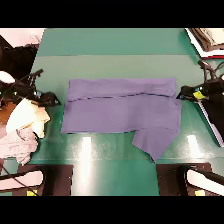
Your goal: Fold the shirts.
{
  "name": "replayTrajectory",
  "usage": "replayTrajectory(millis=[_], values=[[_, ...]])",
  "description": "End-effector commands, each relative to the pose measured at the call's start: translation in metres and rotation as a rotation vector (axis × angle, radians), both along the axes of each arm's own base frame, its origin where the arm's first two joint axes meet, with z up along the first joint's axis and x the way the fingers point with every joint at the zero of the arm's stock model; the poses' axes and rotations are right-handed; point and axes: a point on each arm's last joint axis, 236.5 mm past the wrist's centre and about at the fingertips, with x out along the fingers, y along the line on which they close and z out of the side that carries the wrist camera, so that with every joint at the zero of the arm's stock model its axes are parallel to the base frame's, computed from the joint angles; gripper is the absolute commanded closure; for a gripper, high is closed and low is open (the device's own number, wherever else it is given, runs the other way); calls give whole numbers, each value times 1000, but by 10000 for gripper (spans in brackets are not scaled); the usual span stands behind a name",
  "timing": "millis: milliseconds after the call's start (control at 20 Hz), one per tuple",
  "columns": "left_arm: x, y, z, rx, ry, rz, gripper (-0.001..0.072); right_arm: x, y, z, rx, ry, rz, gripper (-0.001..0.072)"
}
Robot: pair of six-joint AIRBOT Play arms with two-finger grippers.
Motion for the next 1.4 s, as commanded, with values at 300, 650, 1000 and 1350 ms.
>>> replayTrajectory(millis=[300, 650, 1000, 1350], values=[[-109, -16, -45, -2, 130, 64, 207, -43, 21, 10, 80, -60, -16, 410], [-101, -20, -52, -24, 97, 110, 209, -45, 21, 27, 64, -117, -13, 410], [-97, -21, -56, -32, 76, 135, 574, -47, 22, 26, 64, -106, -10, 410], [-82, -22, -38, -47, 33, 111, 681, -130, -1, -26, 82, 238, -76, 395]])
